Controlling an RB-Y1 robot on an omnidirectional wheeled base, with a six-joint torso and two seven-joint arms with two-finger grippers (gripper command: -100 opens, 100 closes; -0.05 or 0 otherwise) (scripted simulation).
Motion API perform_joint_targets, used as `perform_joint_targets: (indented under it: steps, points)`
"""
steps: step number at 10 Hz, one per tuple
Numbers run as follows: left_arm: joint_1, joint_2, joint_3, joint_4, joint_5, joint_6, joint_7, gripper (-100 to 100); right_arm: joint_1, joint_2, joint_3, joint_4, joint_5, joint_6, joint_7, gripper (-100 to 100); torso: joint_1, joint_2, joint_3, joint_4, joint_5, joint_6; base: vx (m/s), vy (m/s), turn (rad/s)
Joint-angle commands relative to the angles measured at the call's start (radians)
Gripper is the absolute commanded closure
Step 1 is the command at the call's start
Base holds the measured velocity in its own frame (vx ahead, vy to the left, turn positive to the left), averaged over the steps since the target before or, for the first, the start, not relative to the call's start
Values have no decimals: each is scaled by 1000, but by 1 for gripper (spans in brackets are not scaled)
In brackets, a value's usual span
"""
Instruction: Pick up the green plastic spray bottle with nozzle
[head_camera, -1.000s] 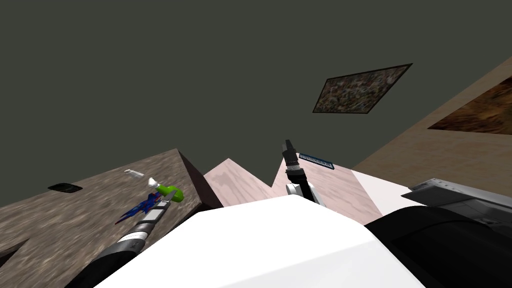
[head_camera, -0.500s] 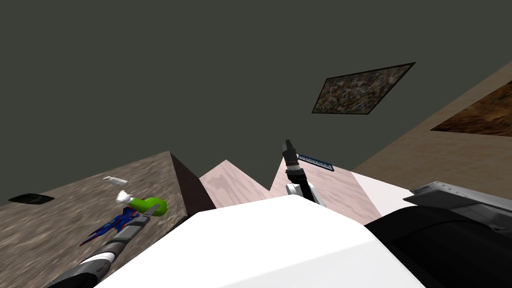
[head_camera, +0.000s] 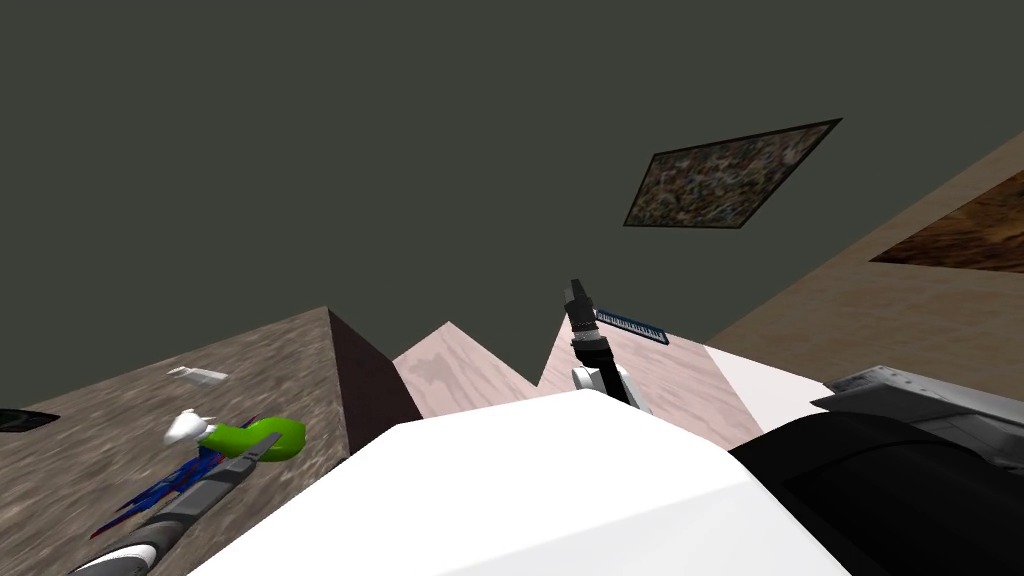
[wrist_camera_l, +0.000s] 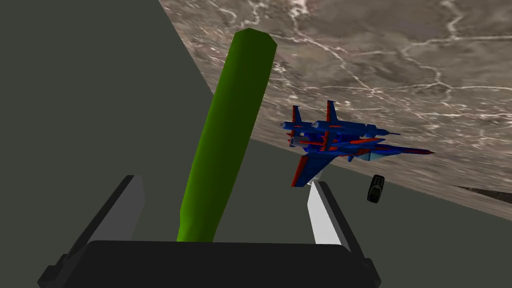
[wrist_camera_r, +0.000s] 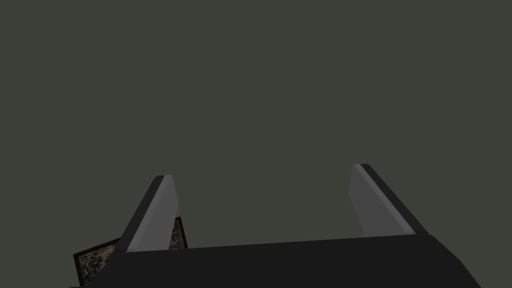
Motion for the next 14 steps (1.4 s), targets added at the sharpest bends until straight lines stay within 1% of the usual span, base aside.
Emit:
perform_joint_targets:
  steps: [1,3,5,6,7,8,9,10,11,13,14]
  points:
    - [26,34,16,10,2,40,-9,-100,0,0,0,0,0,0,0,0,0,0,0,0,0,0,83,-93,-4]
    - [55,76,34,23,7,77,-16,-100,0,0,0,0,0,0,0,0,-1,-1,0,0,0,0,84,-87,-7]
    - [77,110,49,32,10,105,-21,-100,0,0,0,0,0,0,0,0,1,1,0,0,0,0,57,-49,-7]
    - [91,134,58,37,12,123,-25,-100,0,0,0,0,0,0,0,0,2,1,1,0,1,0,58,-49,-10]
    - [75,120,47,36,9,113,-24,-100,0,0,0,0,0,0,0,0,2,1,1,0,1,0,28,-22,0]
    - [75,122,48,36,9,118,-25,0,0,0,0,0,0,0,0,0,4,3,2,1,1,0,5,-4,1]
    - [45,144,30,86,43,109,-22,-100,0,0,0,0,0,0,0,0,5,4,3,1,1,0,-83,-30,-283]
    - [45,144,30,113,43,109,-22,-100,-1,0,0,0,0,0,0,0,4,9,5,2,1,1,-113,-31,-213]
    - [15,168,12,142,77,101,-19,-100,0,0,0,0,0,0,0,0,4,12,7,3,1,0,-170,-39,-332]
    - [15,168,12,190,77,101,-19,-100,0,0,0,0,0,0,0,0,4,15,9,4,1,-1,-97,-20,-62]
    - [-16,191,-6,224,111,93,-16,-100,0,0,0,0,0,0,0,0,5,11,7,3,1,-1,-86,-35,-261]
